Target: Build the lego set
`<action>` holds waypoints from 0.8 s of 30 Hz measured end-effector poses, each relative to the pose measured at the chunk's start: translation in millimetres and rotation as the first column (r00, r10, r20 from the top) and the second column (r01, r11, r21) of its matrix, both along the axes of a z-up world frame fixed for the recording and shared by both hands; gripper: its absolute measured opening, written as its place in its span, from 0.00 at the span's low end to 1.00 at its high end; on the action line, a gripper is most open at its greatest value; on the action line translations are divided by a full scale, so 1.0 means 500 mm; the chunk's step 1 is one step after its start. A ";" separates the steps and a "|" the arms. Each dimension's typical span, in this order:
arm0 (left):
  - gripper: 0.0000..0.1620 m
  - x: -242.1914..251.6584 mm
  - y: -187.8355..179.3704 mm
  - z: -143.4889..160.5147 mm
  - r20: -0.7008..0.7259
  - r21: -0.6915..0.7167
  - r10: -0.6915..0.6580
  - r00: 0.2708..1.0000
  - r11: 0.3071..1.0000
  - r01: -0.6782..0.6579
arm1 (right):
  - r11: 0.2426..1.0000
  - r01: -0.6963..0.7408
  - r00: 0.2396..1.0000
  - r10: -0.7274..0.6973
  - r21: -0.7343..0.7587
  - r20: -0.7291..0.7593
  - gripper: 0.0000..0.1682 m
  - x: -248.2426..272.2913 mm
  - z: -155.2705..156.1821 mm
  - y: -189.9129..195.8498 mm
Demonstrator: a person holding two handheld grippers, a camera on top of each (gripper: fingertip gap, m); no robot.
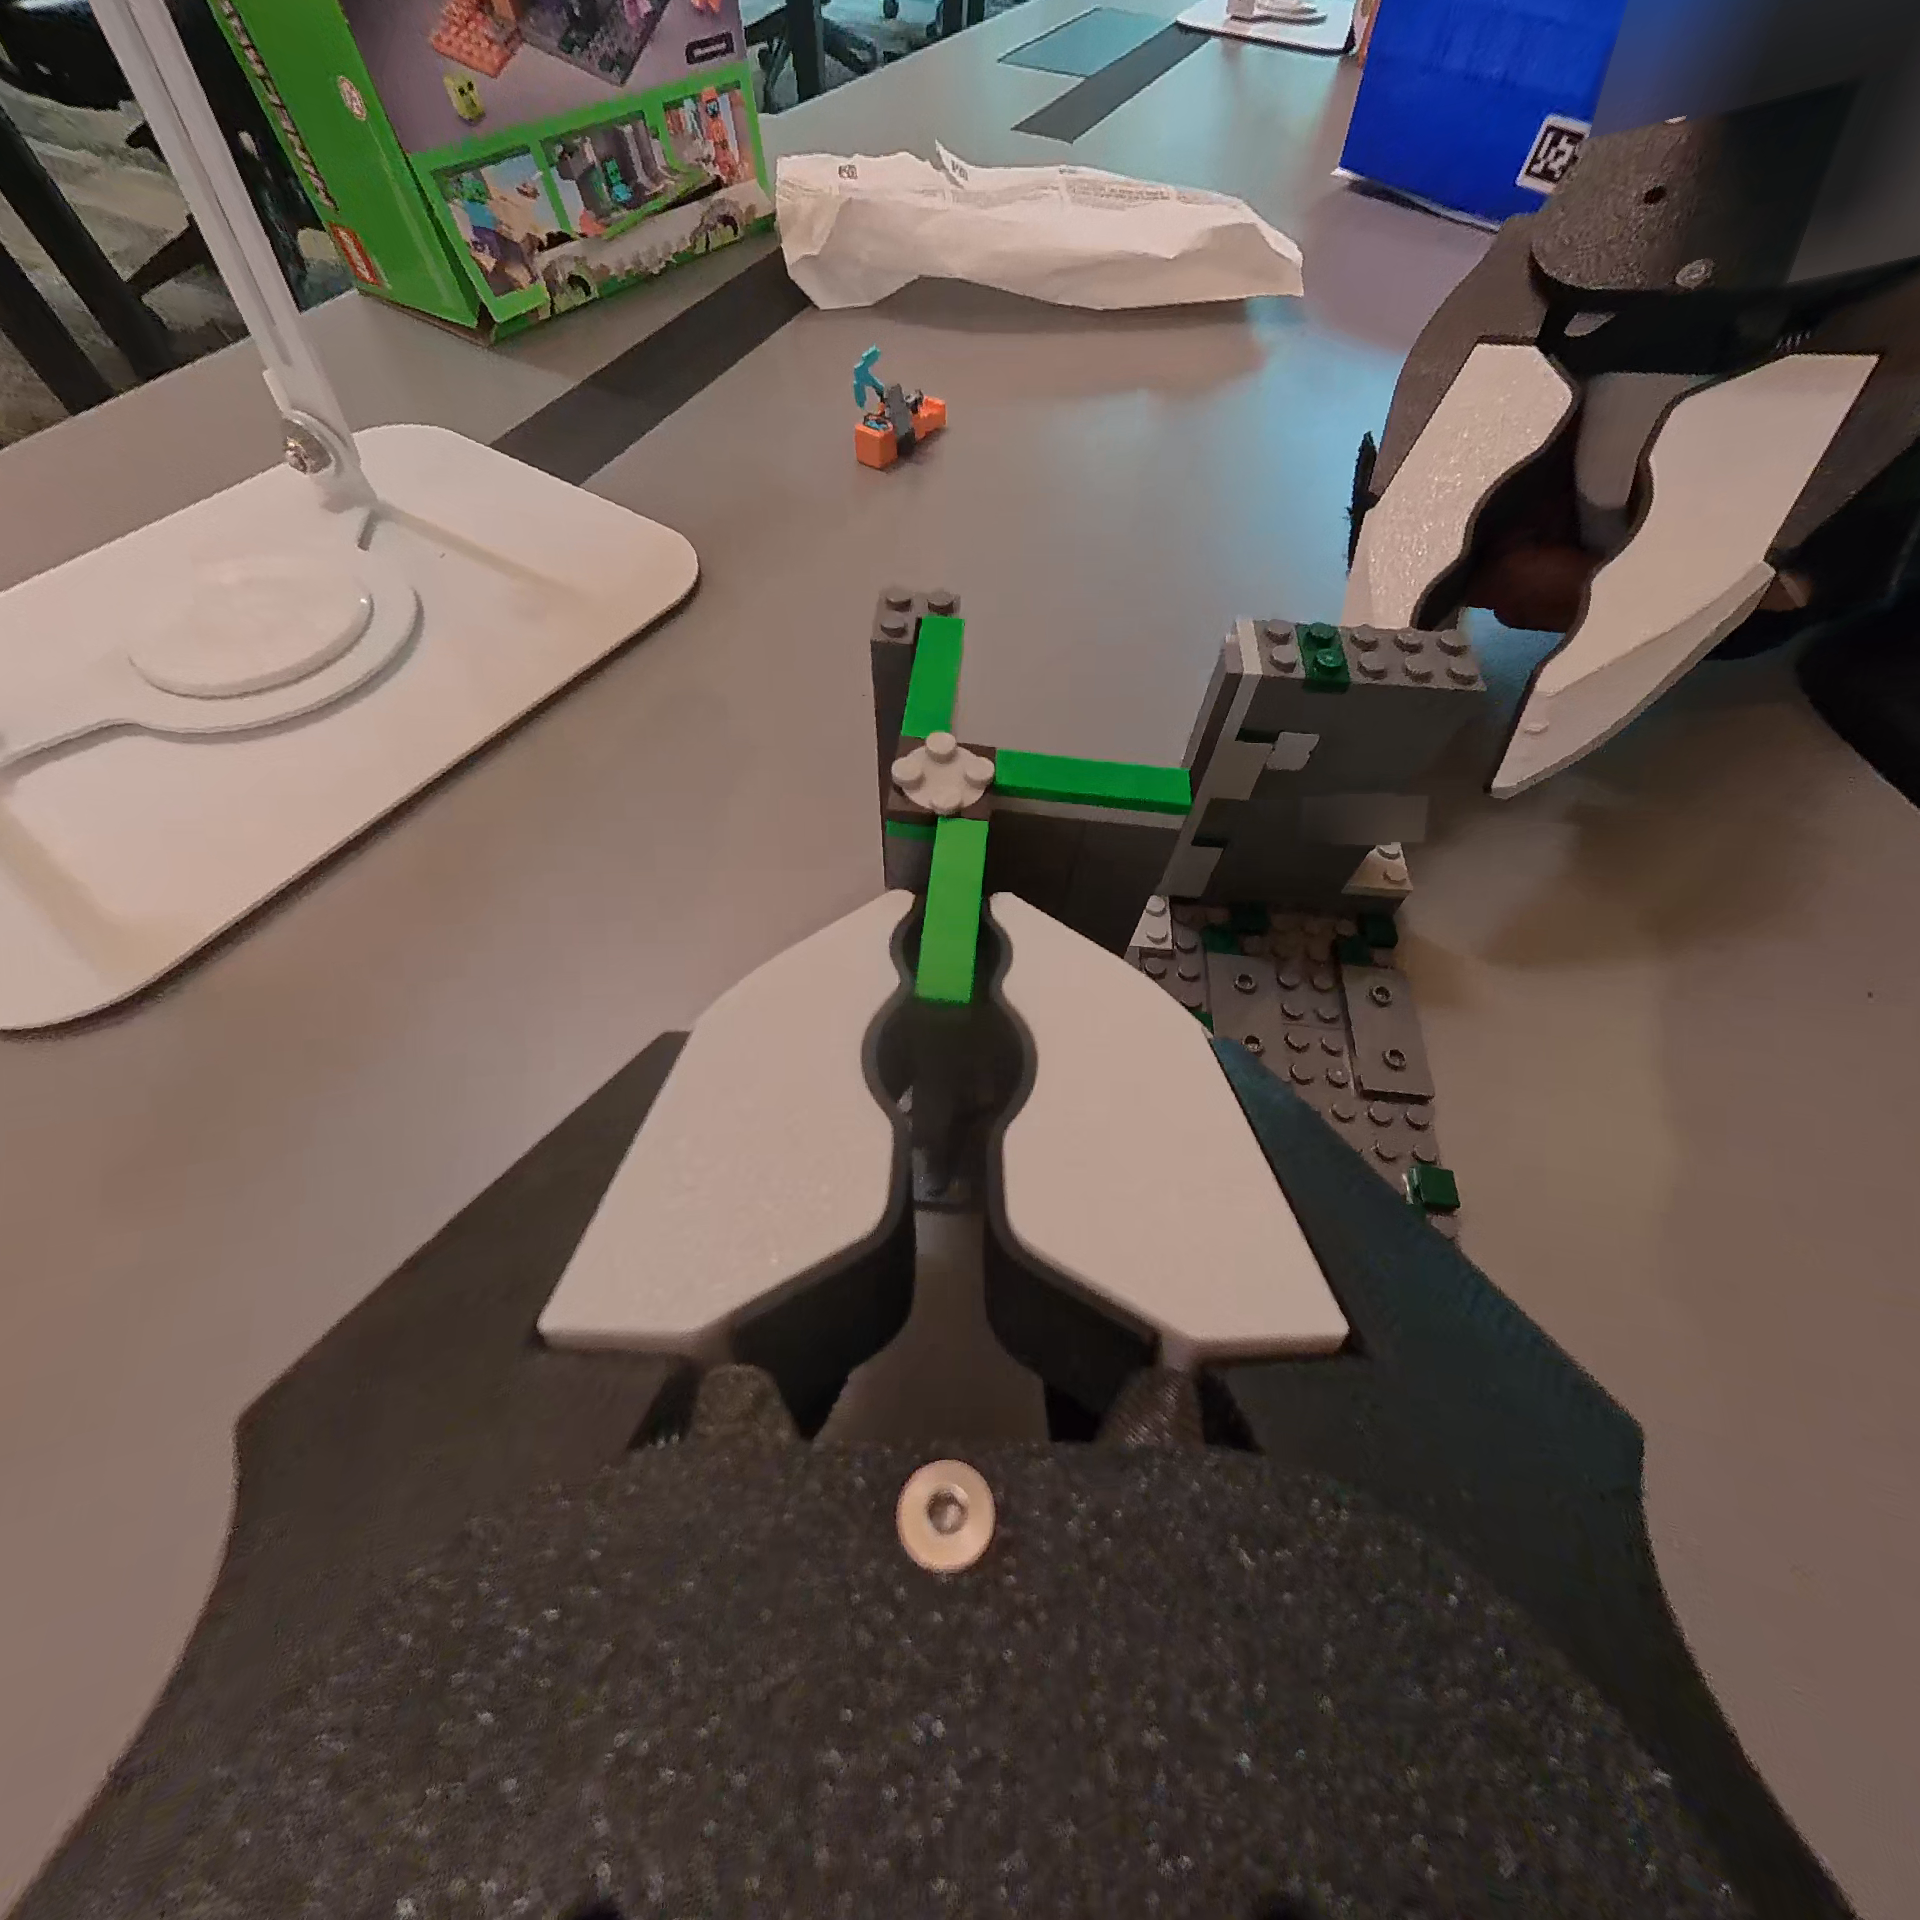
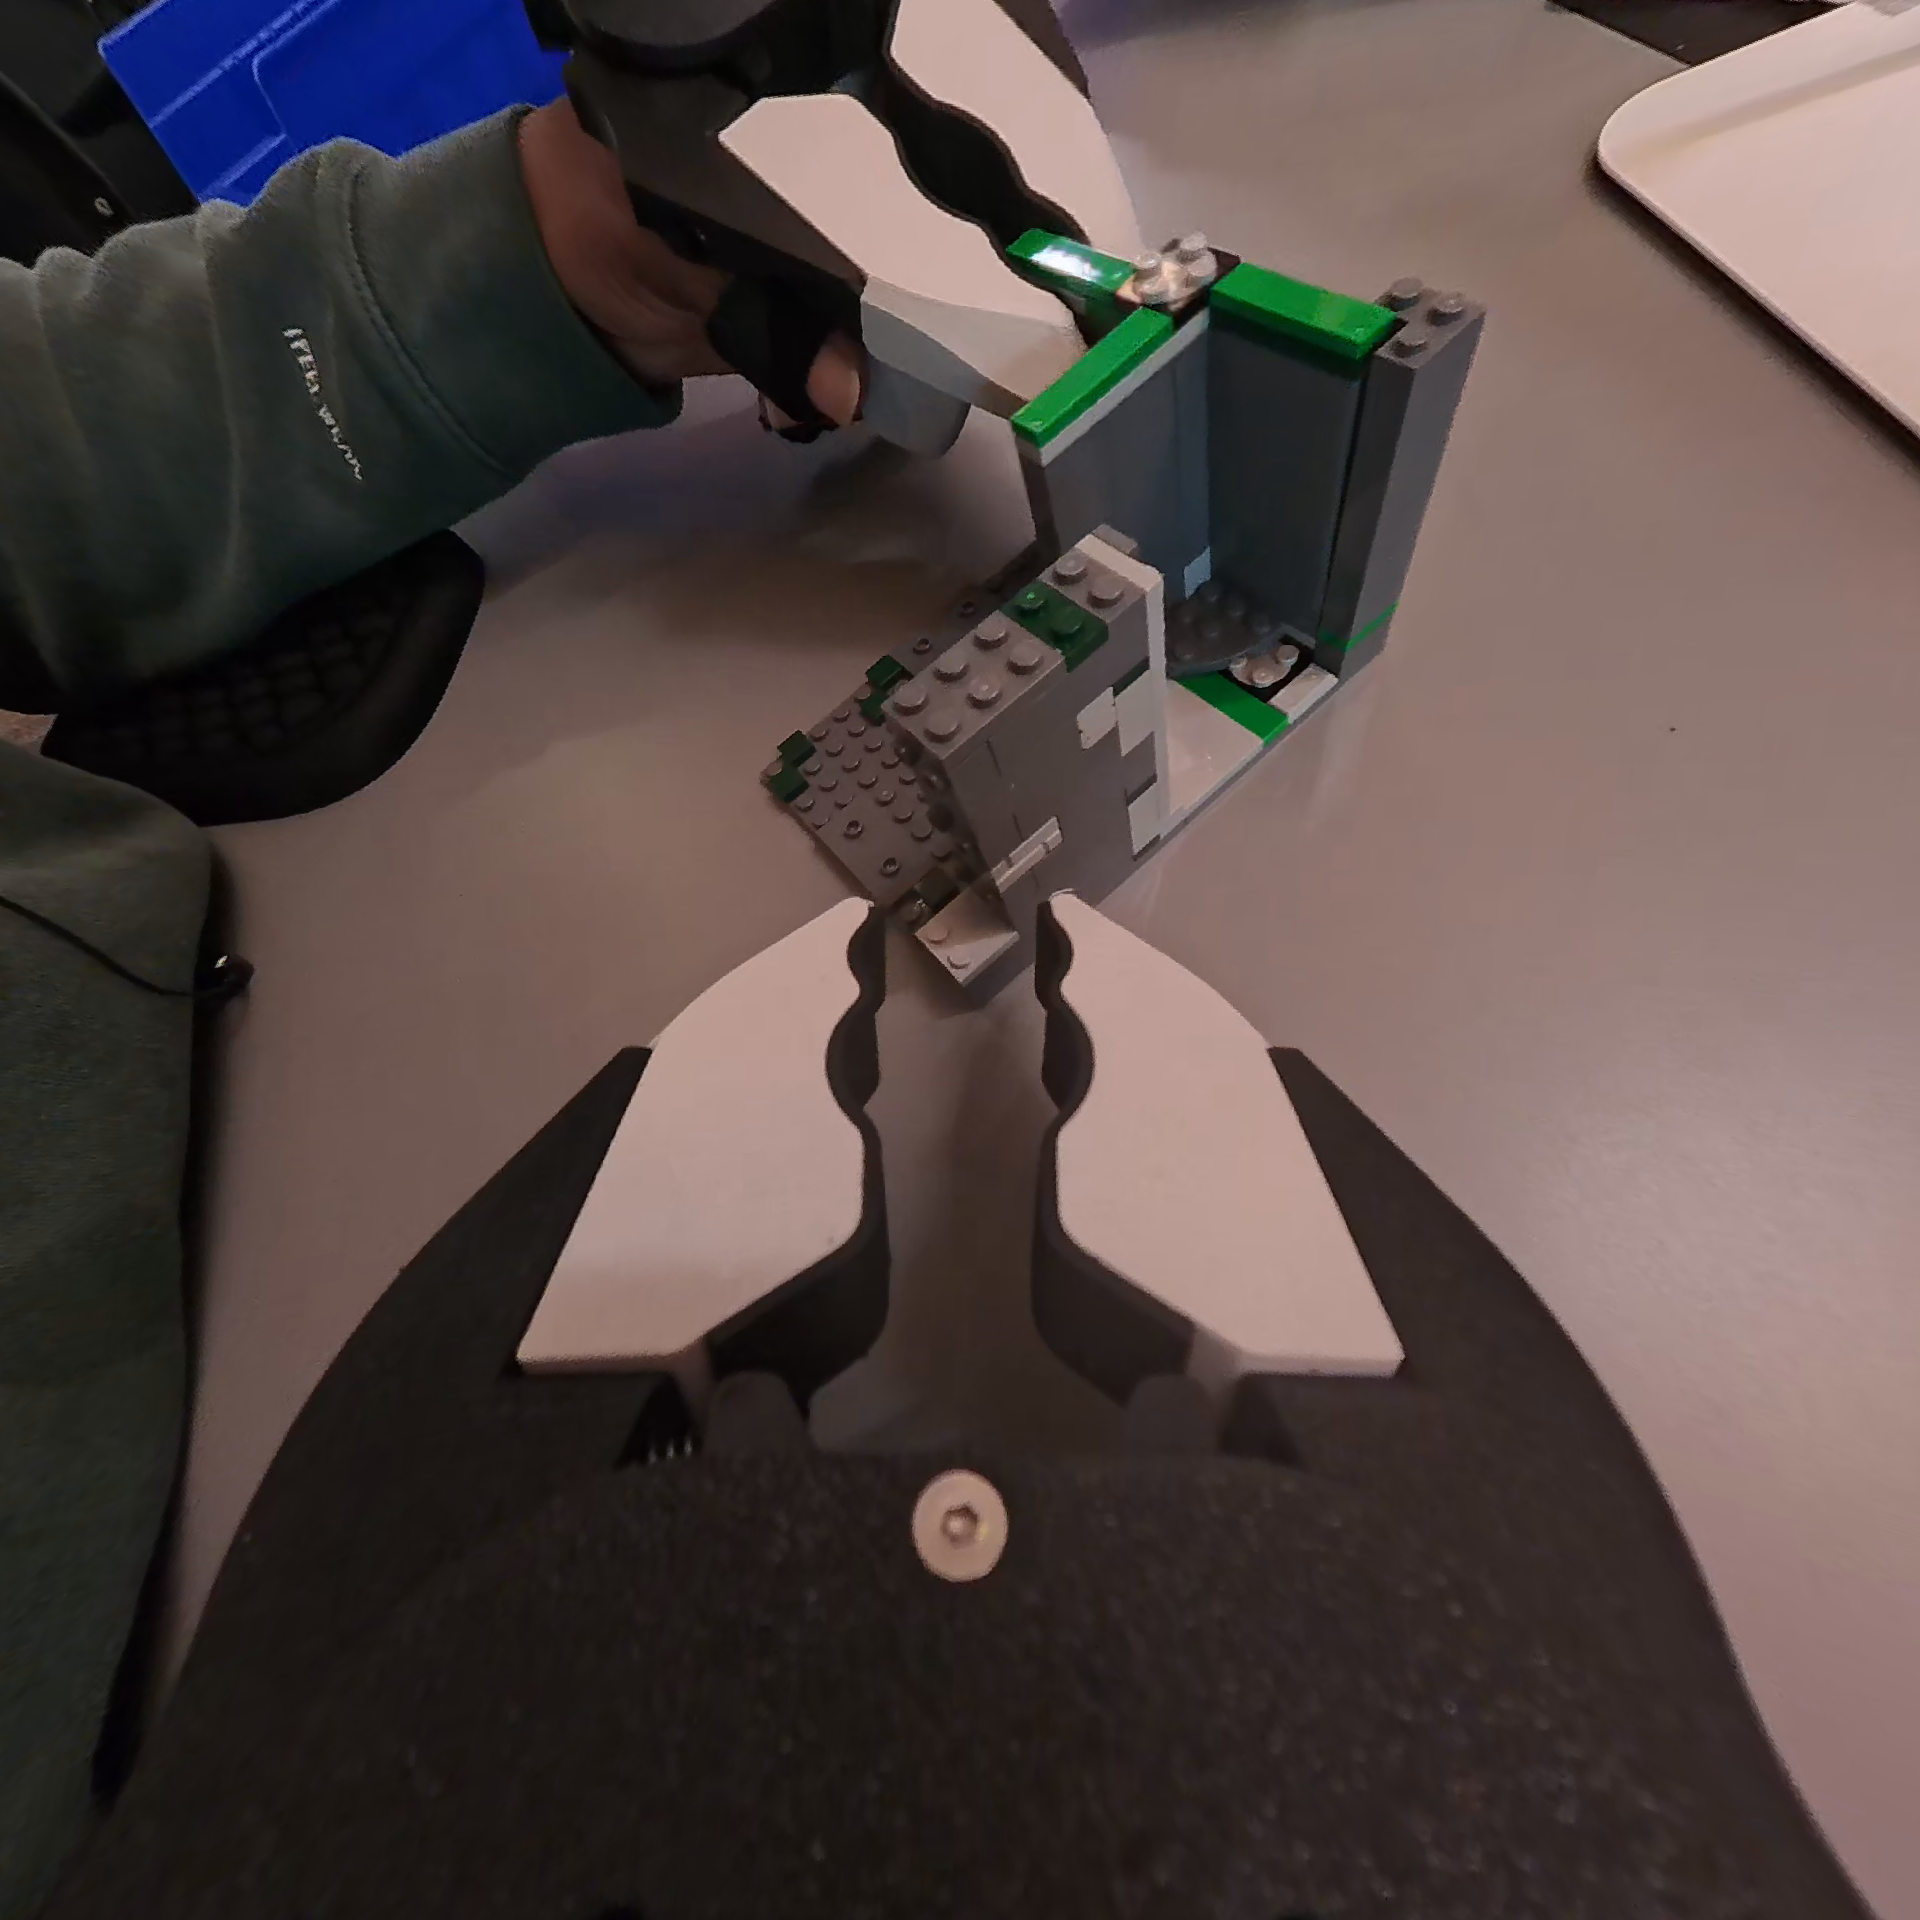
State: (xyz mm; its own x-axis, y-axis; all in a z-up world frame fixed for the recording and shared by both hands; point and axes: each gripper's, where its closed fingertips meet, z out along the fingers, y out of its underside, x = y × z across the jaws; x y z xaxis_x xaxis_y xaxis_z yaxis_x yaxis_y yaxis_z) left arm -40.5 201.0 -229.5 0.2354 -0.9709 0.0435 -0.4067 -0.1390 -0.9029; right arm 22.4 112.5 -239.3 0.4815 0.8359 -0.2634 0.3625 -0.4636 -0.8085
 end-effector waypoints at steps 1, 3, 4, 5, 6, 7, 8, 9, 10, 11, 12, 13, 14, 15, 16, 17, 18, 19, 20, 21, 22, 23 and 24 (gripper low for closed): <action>0.05 0.001 0.000 0.000 -0.005 -0.004 -0.002 1.000 1.000 0.002 | 1.000 -0.001 1.000 0.001 0.001 0.000 0.16 0.000 0.000 0.000; 0.05 0.000 0.002 -0.001 -0.015 -0.011 -0.008 1.000 1.000 0.008 | 1.000 -0.001 1.000 0.001 0.004 -0.001 0.16 0.000 0.002 0.000; 0.05 -0.001 0.003 -0.001 -0.018 -0.020 -0.011 1.000 1.000 0.010 | 1.000 0.000 1.000 0.000 0.005 -0.003 0.16 0.000 0.003 0.000; 0.05 -0.001 0.004 -0.001 -0.022 -0.028 -0.013 1.000 1.000 0.012 | 1.000 0.001 1.000 -0.001 0.005 -0.004 0.16 0.001 0.004 0.001; 0.05 -0.001 0.004 -0.001 -0.026 -0.033 -0.017 1.000 0.999 0.016 | 1.000 0.002 1.000 -0.002 0.006 -0.005 0.16 0.001 0.005 0.001; 0.05 -0.001 0.004 -0.002 -0.035 -0.037 -0.025 0.999 0.999 0.023 | 1.000 0.003 1.000 -0.003 0.006 -0.006 0.16 0.001 0.006 0.002; 0.05 -0.002 0.005 -0.002 -0.045 -0.039 -0.033 0.998 0.999 0.031 | 1.000 0.003 1.000 -0.003 0.006 -0.007 0.16 0.002 0.006 0.002; 0.05 -0.002 0.005 -0.002 -0.053 -0.041 -0.041 0.998 0.998 0.039 | 1.000 0.003 1.000 -0.003 0.007 -0.007 0.16 0.002 0.006 0.002; 0.05 -0.002 0.005 -0.003 -0.061 -0.047 -0.049 0.997 0.998 0.046 | 1.000 0.003 1.000 -0.003 0.007 -0.007 0.16 0.002 0.006 0.002; 0.05 -0.002 0.007 -0.003 -0.067 -0.052 -0.053 0.996 0.997 0.049 | 1.000 0.003 1.000 -0.003 0.007 -0.007 0.16 0.001 0.007 0.002; 0.05 -0.002 0.007 -0.003 -0.073 -0.056 -0.059 0.996 0.997 0.055 | 1.000 0.003 1.000 -0.003 0.007 -0.007 0.16 0.002 0.007 0.002; 0.05 -0.003 0.007 -0.004 -0.081 -0.059 -0.069 0.994 0.996 0.064 | 1.000 0.003 1.000 -0.003 0.008 -0.007 0.16 0.001 0.007 0.002; 0.05 -0.004 0.006 -0.004 -0.089 -0.061 -0.077 0.993 0.996 0.072 | 1.000 0.003 1.000 -0.003 0.009 -0.008 0.16 0.002 0.008 0.002; 0.05 -0.004 0.006 -0.004 -0.092 -0.063 -0.079 0.993 0.995 0.073 | 1.000 0.003 1.000 -0.003 0.009 -0.009 0.16 0.002 0.008 0.002; 0.05 -0.004 0.007 -0.004 -0.091 -0.066 -0.080 0.993 0.995 0.074 | 1.000 0.004 1.000 -0.004 0.008 -0.009 0.16 0.002 0.008 0.002; 0.05 -0.003 0.007 -0.003 -0.089 -0.071 -0.080 0.993 0.995 0.074 | 1.000 0.004 1.000 -0.004 0.007 -0.010 0.16 0.002 0.008 0.002; 0.05 -0.002 0.008 -0.003 -0.090 -0.075 -0.079 0.993 0.995 0.072 | 1.000 0.003 1.000 -0.003 0.005 -0.010 0.16 0.002 0.007 0.002; 0.05 -0.002 0.008 -0.004 -0.093 -0.080 -0.078 0.993 0.994 0.071 | 1.000 0.002 1.000 -0.002 0.004 -0.009 0.16 0.001 0.006 0.002; 0.05 -0.002 0.008 -0.004 -0.096 -0.084 -0.078 0.992 0.994 0.070 | 1.000 0.000 1.000 0.000 0.005 -0.008 0.16 0.001 0.006 0.001; 0.05 -0.001 0.008 -0.004 -0.100 -0.088 -0.077 0.992 0.994 0.069 | 1.000 -0.001 1.000 0.001 0.006 -0.008 0.16 0.000 0.006 0.001; 0.05 -0.001 0.008 -0.004 -0.102 -0.092 -0.077 0.992 0.993 0.068 | 1.000 -0.001 1.000 0.001 0.010 -0.009 0.16 0.001 0.008 0.001; 0.05 -0.001 0.008 -0.004 -0.102 -0.097 -0.079 0.992 0.993 0.069 | 1.000 0.001 1.000 0.000 0.019 -0.011 0.16 0.001 0.011 0.003; 0.05 0.000 0.007 -0.005 -0.105 -0.102 -0.080 0.991 0.992 0.069 | 0.999 0.005 1.000 -0.004 0.034 -0.012 0.16 0.003 0.016 0.008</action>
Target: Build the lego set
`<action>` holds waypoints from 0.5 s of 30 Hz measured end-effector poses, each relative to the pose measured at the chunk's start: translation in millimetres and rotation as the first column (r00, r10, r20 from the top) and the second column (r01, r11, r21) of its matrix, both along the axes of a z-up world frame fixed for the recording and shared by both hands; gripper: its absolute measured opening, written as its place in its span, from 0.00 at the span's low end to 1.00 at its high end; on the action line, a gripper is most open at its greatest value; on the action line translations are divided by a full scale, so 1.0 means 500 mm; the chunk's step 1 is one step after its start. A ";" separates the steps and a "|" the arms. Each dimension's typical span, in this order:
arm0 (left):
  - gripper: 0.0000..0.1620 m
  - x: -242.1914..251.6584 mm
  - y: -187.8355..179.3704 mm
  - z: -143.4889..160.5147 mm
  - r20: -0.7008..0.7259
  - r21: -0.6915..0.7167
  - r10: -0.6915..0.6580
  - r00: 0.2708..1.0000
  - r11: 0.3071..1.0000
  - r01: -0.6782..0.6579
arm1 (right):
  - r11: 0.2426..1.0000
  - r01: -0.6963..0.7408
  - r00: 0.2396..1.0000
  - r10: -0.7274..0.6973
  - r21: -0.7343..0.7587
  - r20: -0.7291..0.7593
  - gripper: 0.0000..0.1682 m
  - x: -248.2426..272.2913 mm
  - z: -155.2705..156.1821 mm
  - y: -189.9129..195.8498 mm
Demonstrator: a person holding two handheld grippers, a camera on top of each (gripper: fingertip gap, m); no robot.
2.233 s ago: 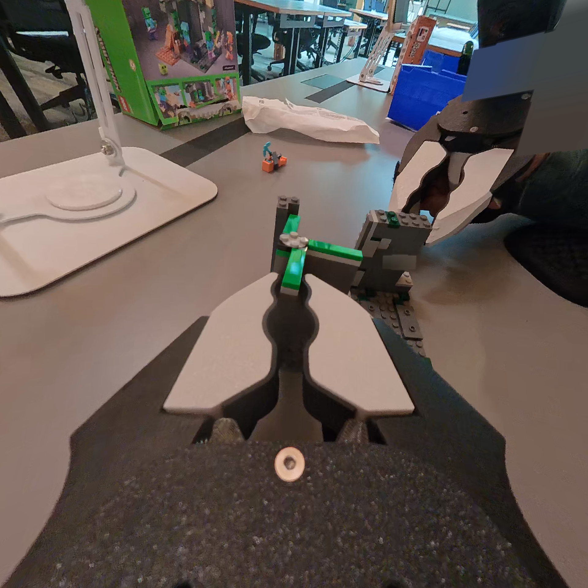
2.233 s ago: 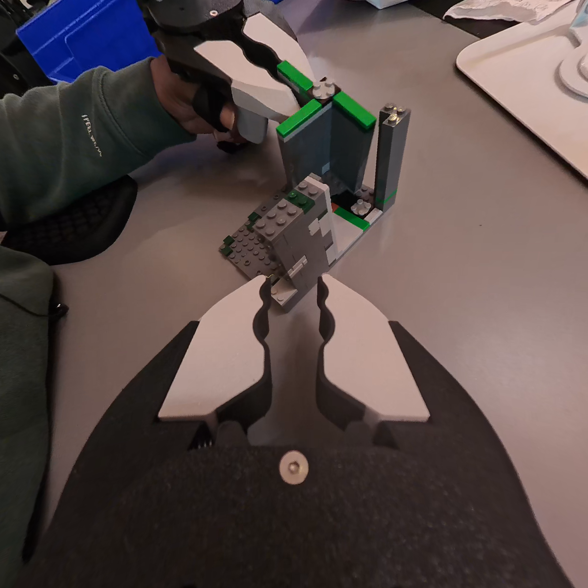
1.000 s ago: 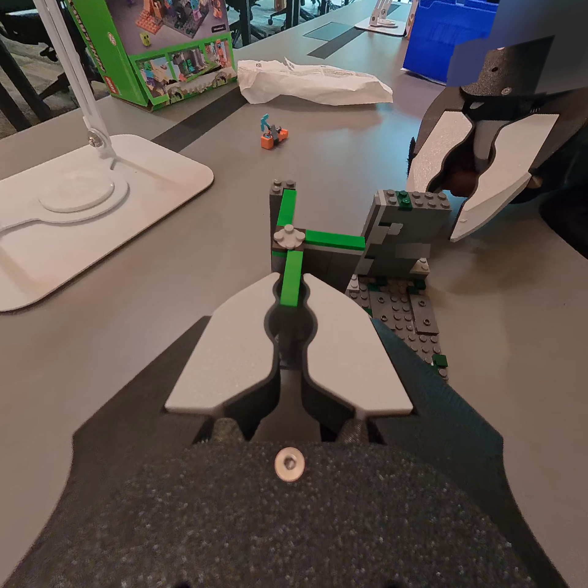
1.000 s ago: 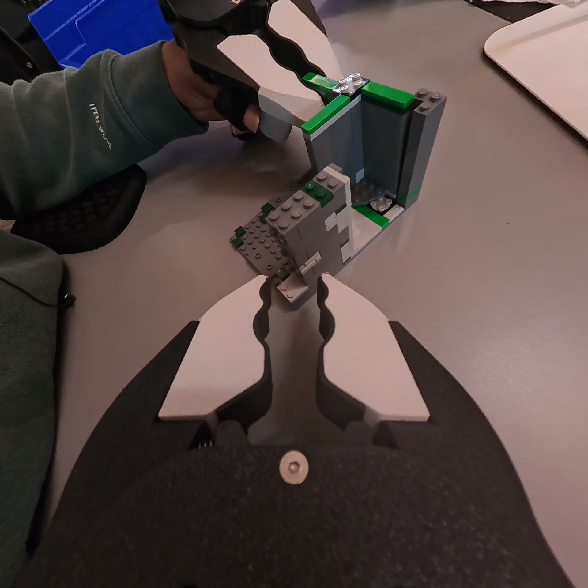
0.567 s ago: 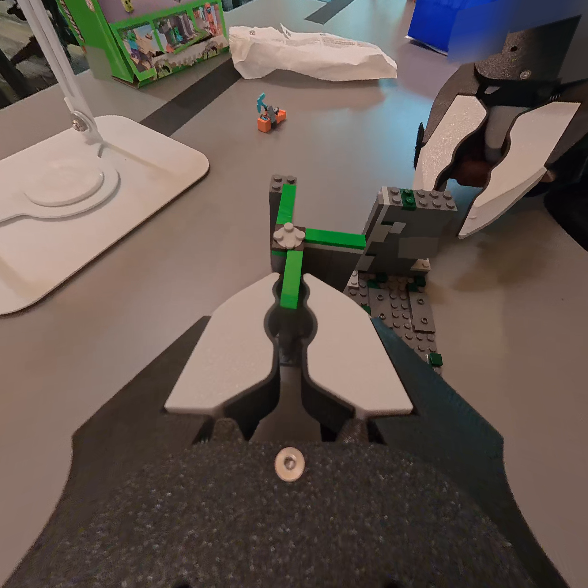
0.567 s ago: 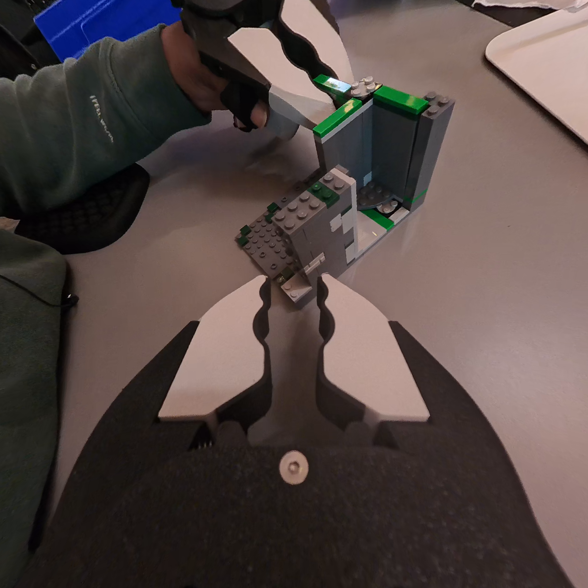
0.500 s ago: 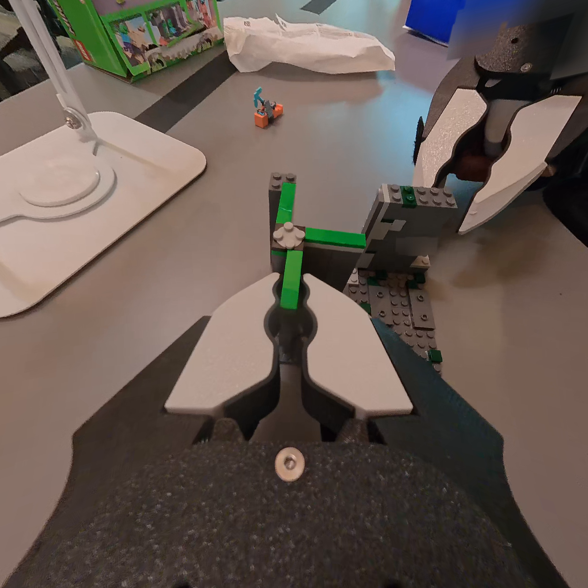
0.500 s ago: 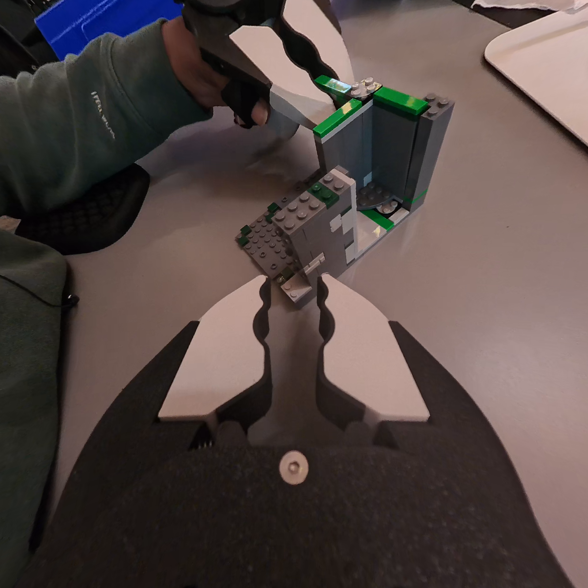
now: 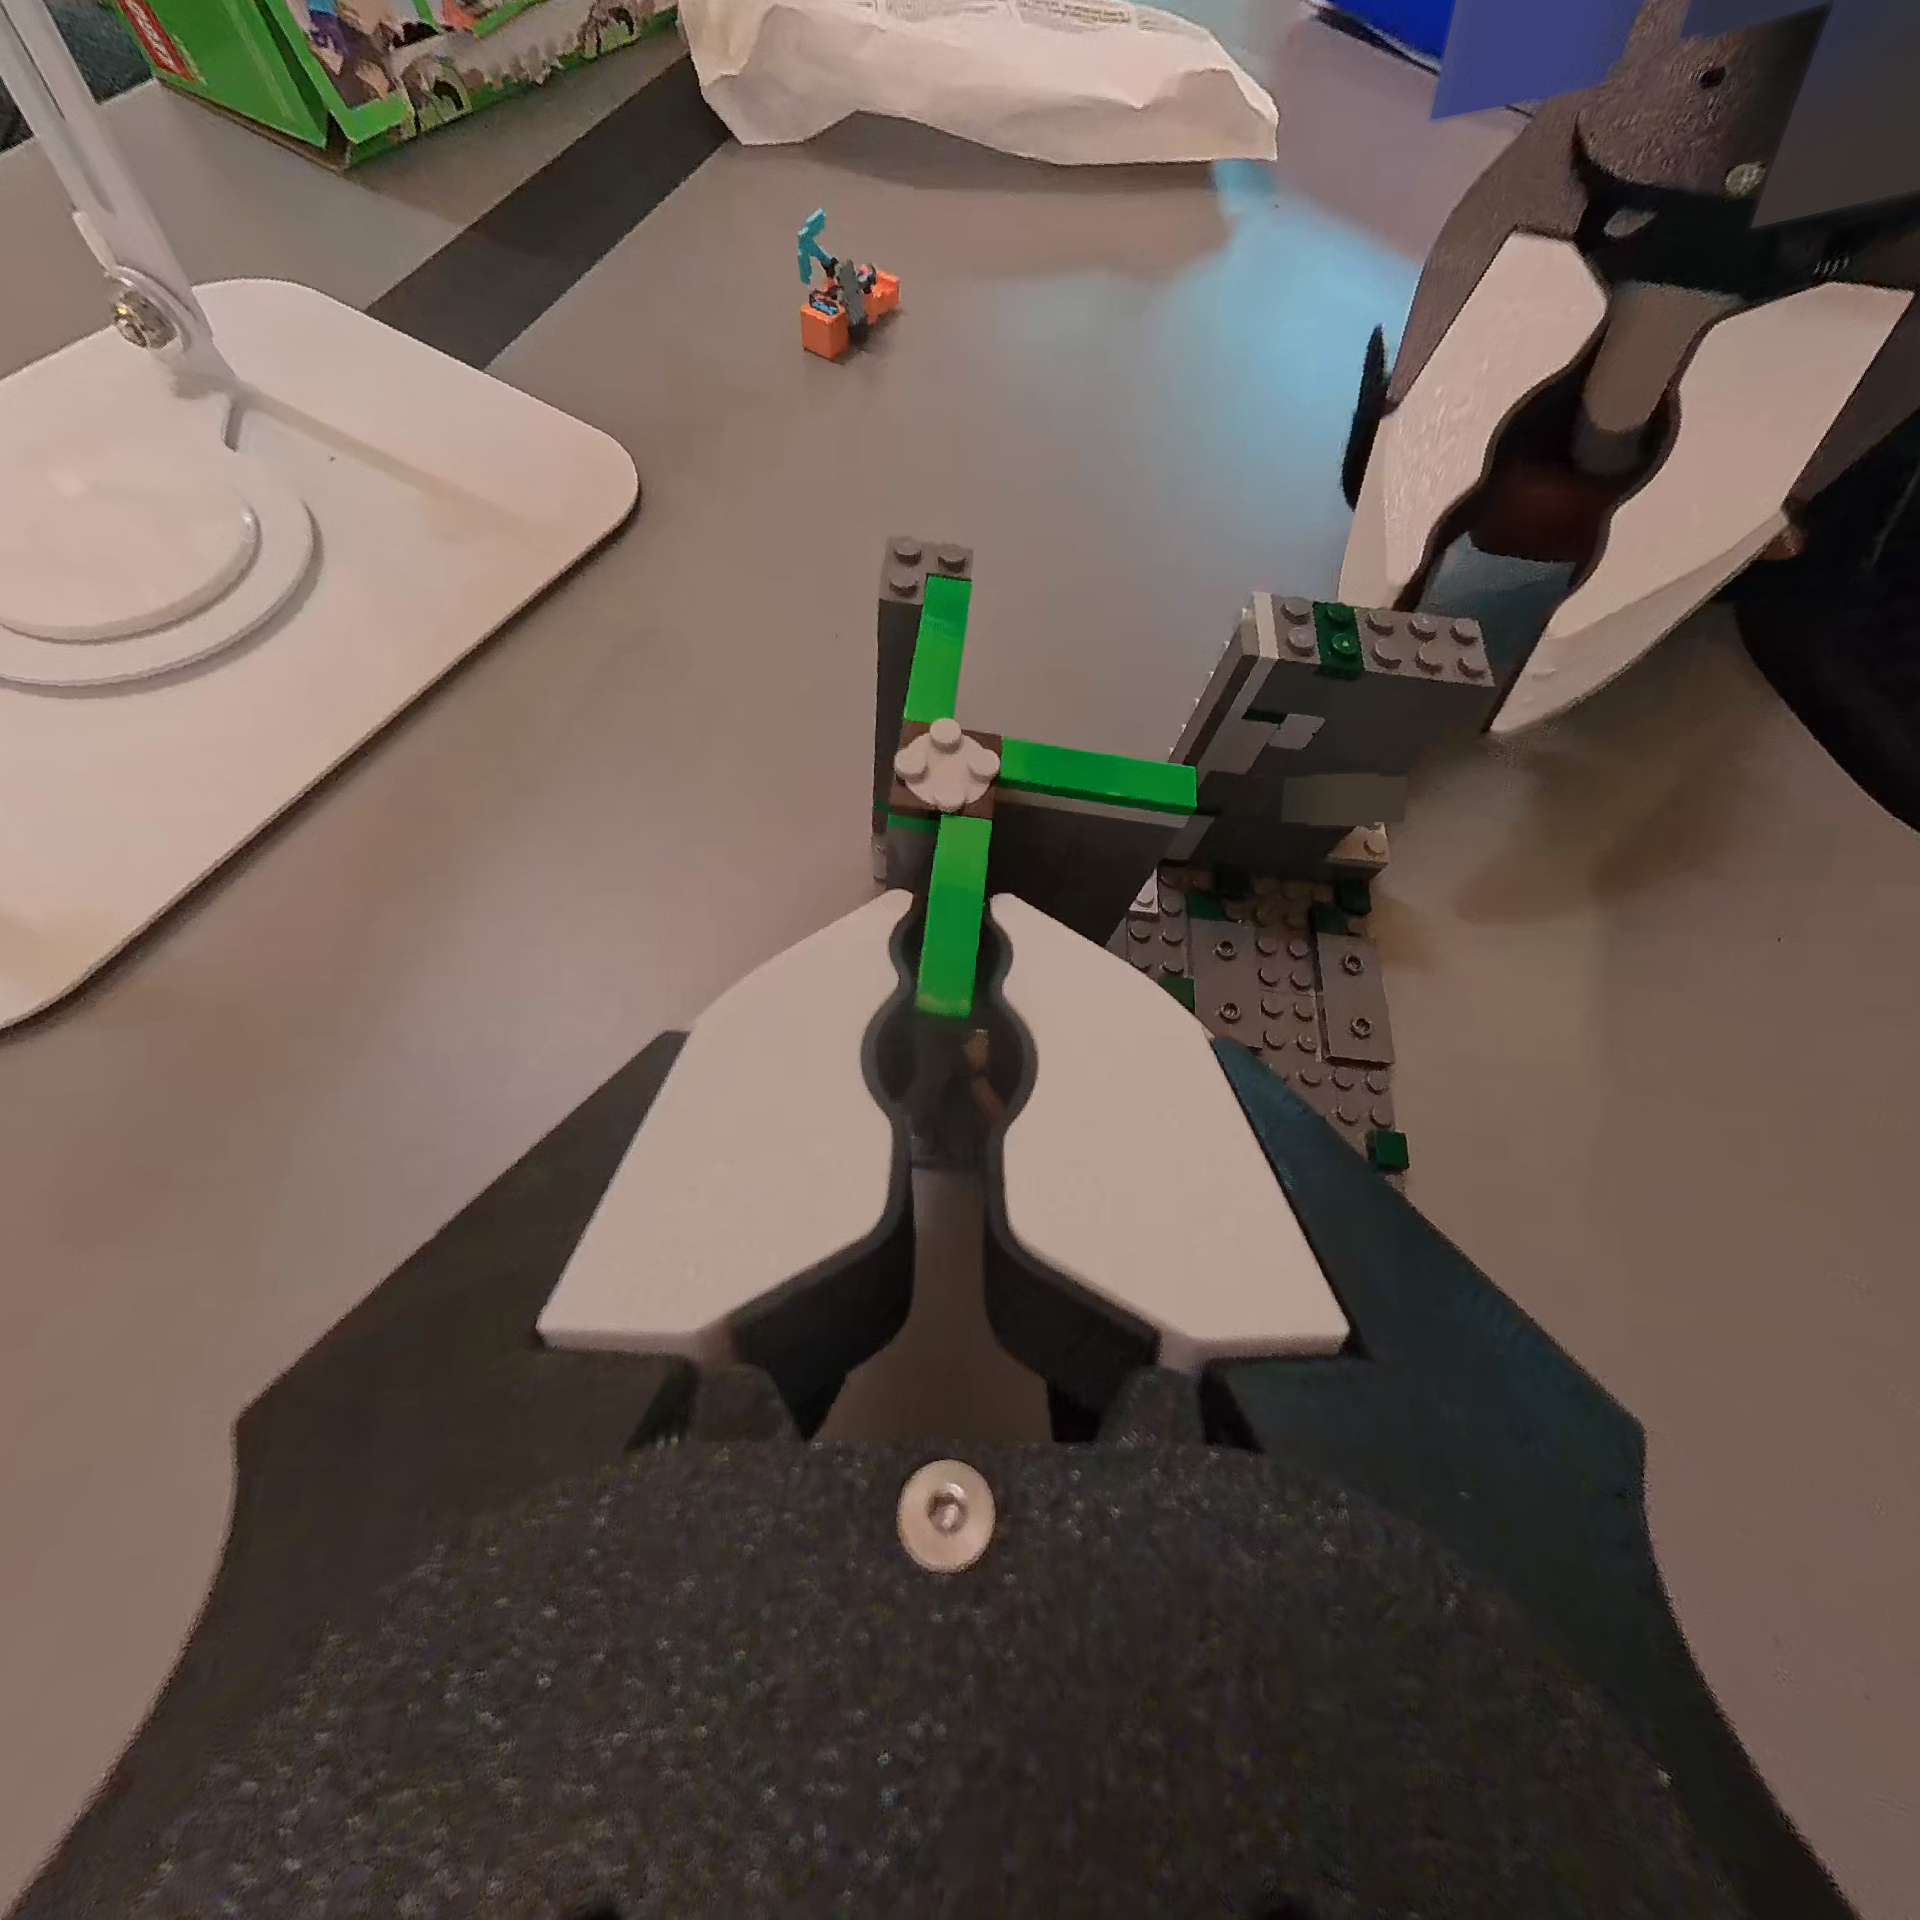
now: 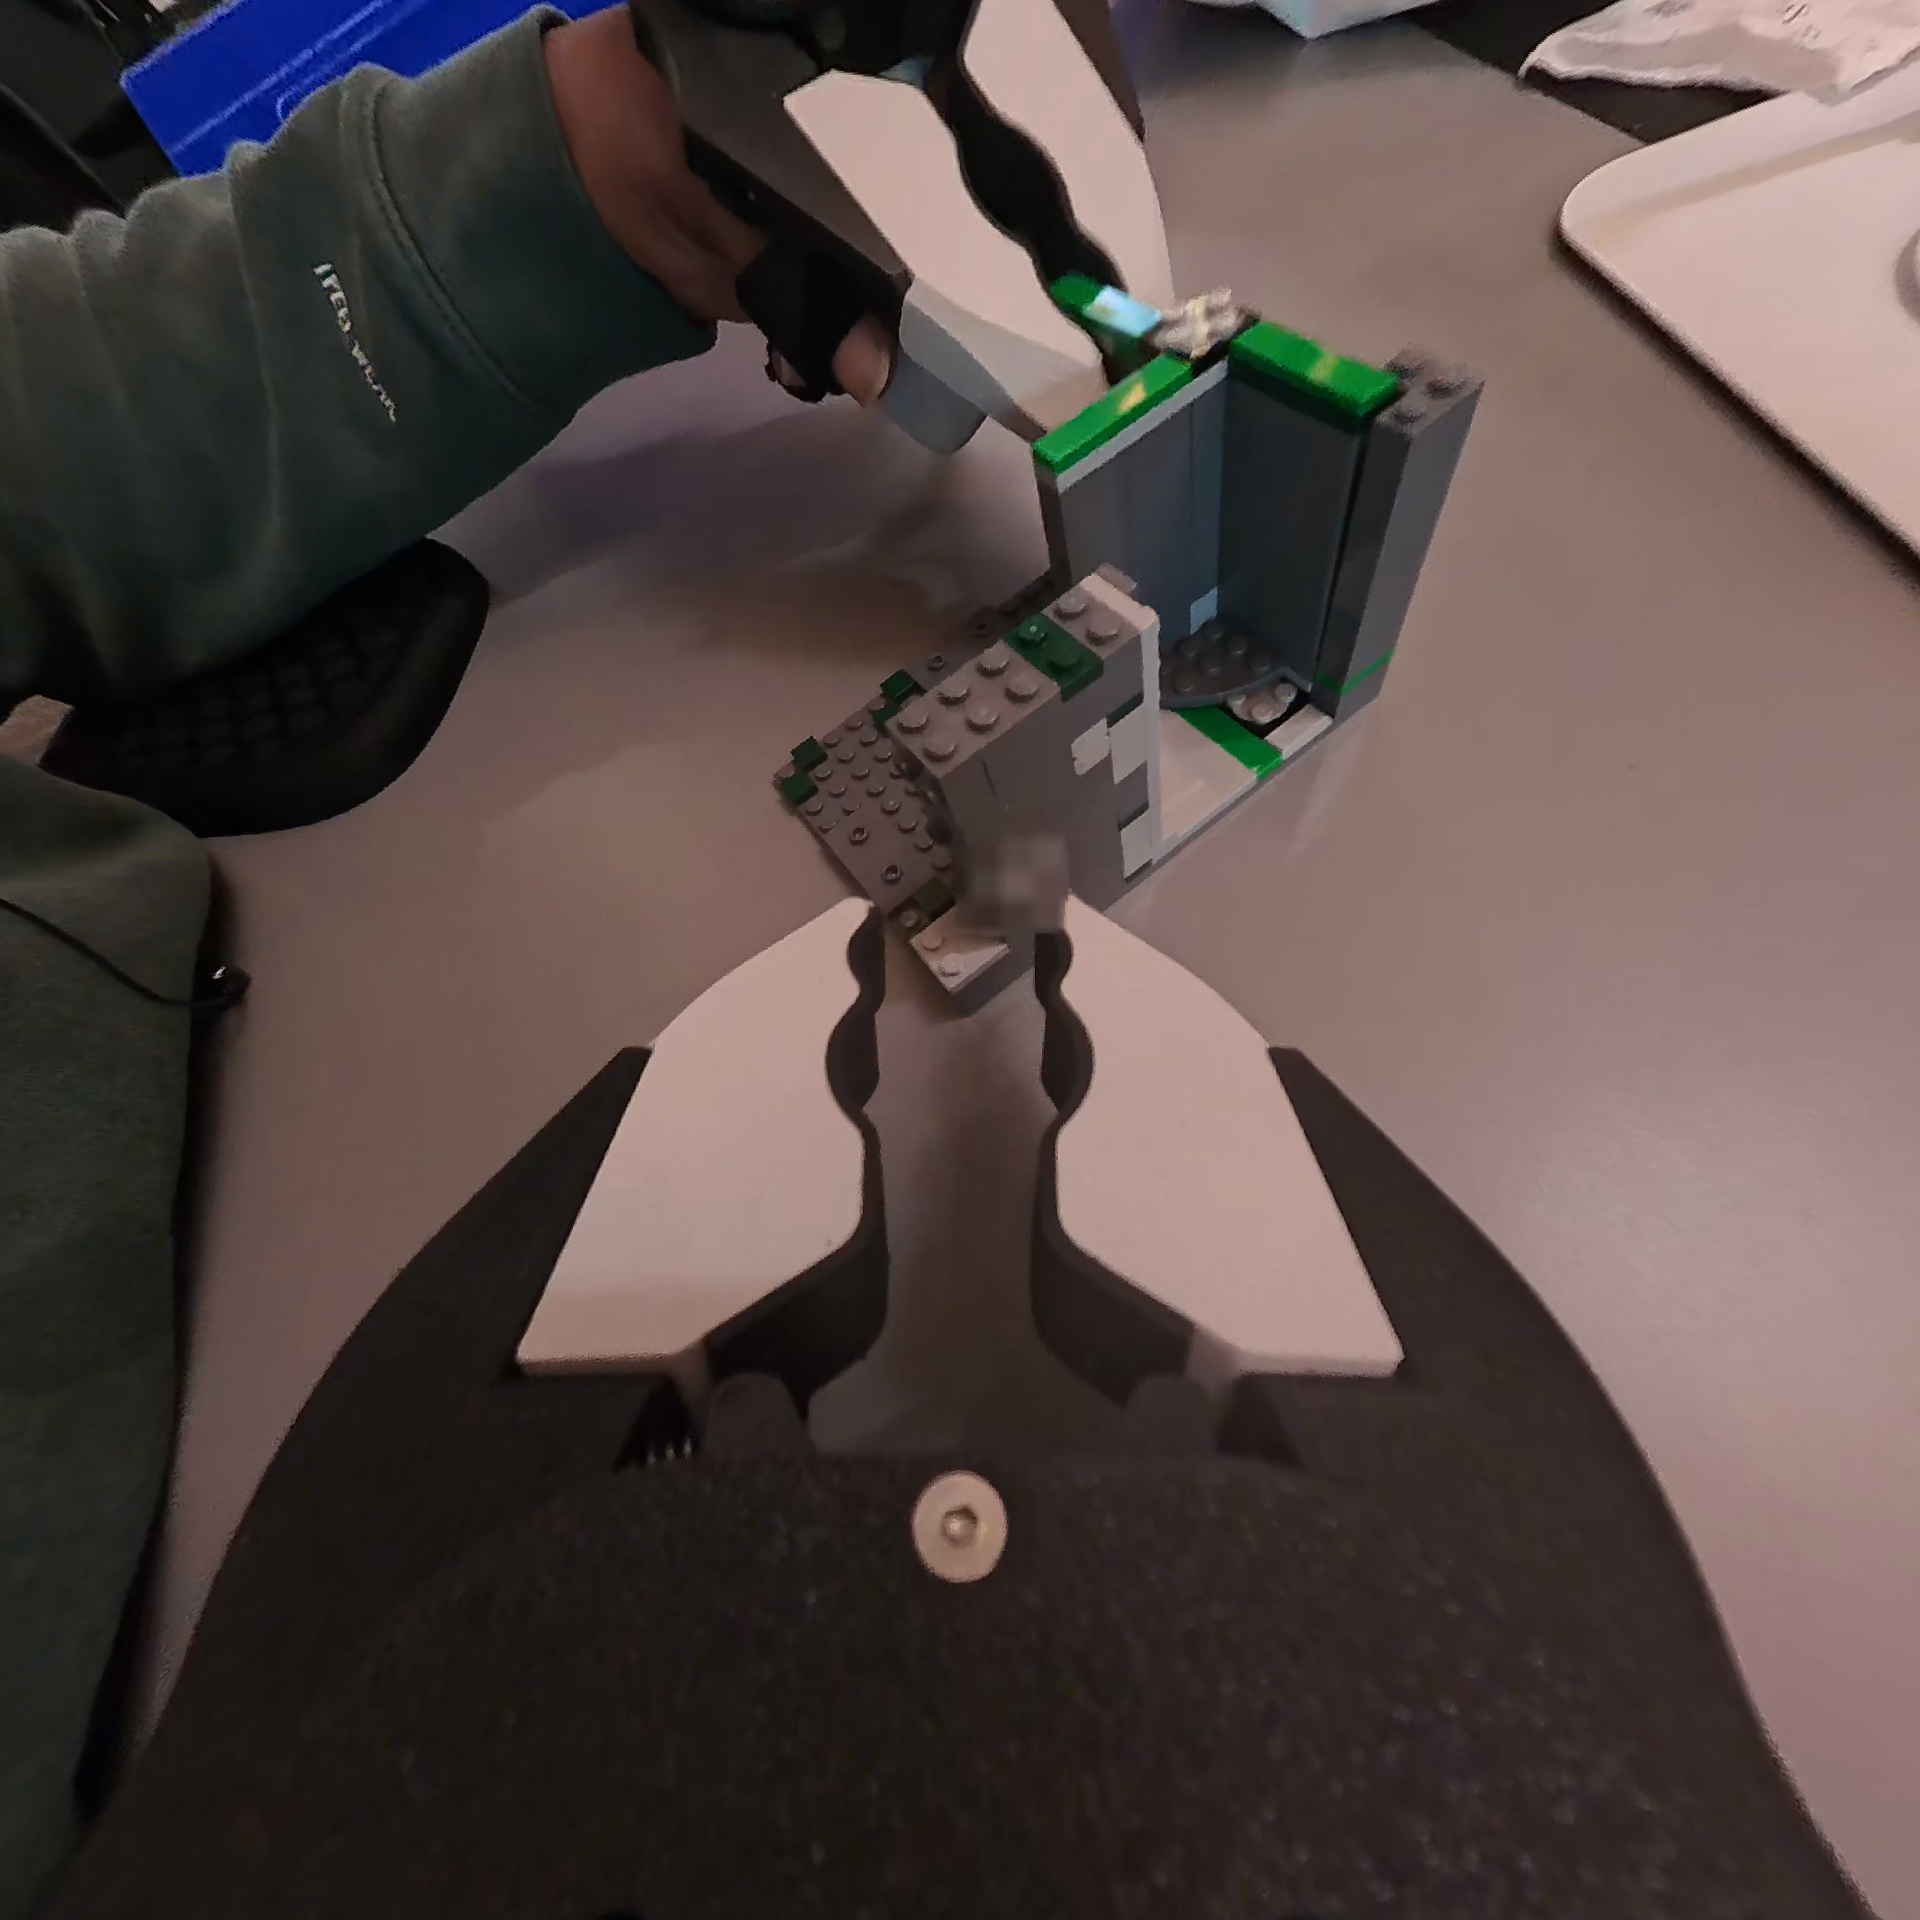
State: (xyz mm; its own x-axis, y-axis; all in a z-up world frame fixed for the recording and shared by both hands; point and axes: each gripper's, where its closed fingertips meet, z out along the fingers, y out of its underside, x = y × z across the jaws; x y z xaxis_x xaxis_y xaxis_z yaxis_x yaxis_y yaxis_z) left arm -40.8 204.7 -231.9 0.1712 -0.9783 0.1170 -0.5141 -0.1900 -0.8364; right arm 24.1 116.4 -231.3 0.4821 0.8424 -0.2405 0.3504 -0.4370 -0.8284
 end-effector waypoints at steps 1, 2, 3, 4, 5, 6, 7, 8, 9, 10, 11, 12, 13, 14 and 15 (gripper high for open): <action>0.05 0.000 0.001 -0.001 -0.004 0.000 0.001 1.000 1.000 -0.001 | 1.000 0.001 1.000 -0.001 0.019 0.001 0.16 0.004 0.008 0.006; 0.05 0.000 0.001 -0.001 -0.007 0.002 0.000 1.000 1.000 0.000 | 0.999 -0.002 1.000 0.002 0.041 0.005 0.16 0.009 0.018 0.012; 0.05 0.001 0.001 -0.001 -0.010 0.002 -0.001 1.000 1.000 0.001 | 0.998 -0.006 1.000 0.006 0.068 0.010 0.16 0.014 0.033 0.021; 0.05 0.001 0.002 -0.001 -0.012 0.000 -0.002 1.000 1.000 0.002 | 0.995 -0.009 1.000 0.008 0.101 0.018 0.16 0.020 0.050 0.032; 0.05 0.002 0.002 -0.001 -0.013 -0.001 -0.004 1.000 1.000 0.004 | 0.991 -0.018 0.999 0.014 0.135 0.034 0.16 0.025 0.068 0.046; 0.05 0.004 0.002 0.000 -0.012 0.000 -0.007 1.000 1.000 0.007 | 0.985 -0.034 0.998 0.024 0.169 0.060 0.15 0.027 0.085 0.060; 0.05 0.005 0.002 0.001 -0.009 0.001 -0.008 1.000 1.000 0.008 | 0.976 -0.055 0.995 0.036 0.209 0.093 0.15 0.027 0.102 0.077; 0.05 0.006 0.002 0.002 -0.008 0.001 -0.010 1.000 1.000 0.010 | 0.964 -0.089 0.990 0.057 0.252 0.129 0.14 0.023 0.118 0.092; 0.06 0.006 0.003 0.002 -0.010 0.002 -0.012 1.000 1.000 0.012 | 0.947 -0.142 0.980 0.094 0.289 0.174 0.13 0.015 0.129 0.105; 0.06 0.007 0.003 0.002 -0.012 0.004 -0.016 1.000 1.000 0.016 | 0.928 -0.210 0.962 0.140 0.308 0.236 0.13 0.006 0.132 0.116; 0.06 0.007 0.004 0.002 -0.015 0.006 -0.020 1.000 1.000 0.020 | 0.907 -0.277 0.934 0.176 0.316 0.311 0.13 -0.001 0.128 0.129; 0.06 0.007 0.004 0.003 -0.018 0.009 -0.024 1.000 1.000 0.025 | 0.887 -0.331 0.901 0.195 0.321 0.388 0.13 -0.007 0.121 0.148; 0.06 0.008 0.005 0.003 -0.020 0.012 -0.029 0.999 1.000 0.029 | 0.870 -0.381 0.863 0.214 0.313 0.458 0.13 -0.013 0.111 0.164; 0.06 0.010 0.005 0.004 -0.022 0.013 -0.034 0.999 0.999 0.034 | 0.856 -0.428 0.826 0.240 0.291 0.511 0.13 -0.020 0.102 0.175; 0.06 0.011 0.005 0.004 -0.025 0.014 -0.039 0.999 0.999 0.039 | 0.842 -0.467 0.795 0.265 0.270 0.546 0.13 -0.030 0.096 0.183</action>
State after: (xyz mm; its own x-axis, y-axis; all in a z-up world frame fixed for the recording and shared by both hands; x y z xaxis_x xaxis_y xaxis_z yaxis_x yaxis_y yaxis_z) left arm -35.2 207.1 -229.8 0.1355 -0.9859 0.0987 -0.5413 -0.1571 -0.8260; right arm 9.0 208.1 -183.5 0.0835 0.9503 0.2999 0.8038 0.1137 -0.5840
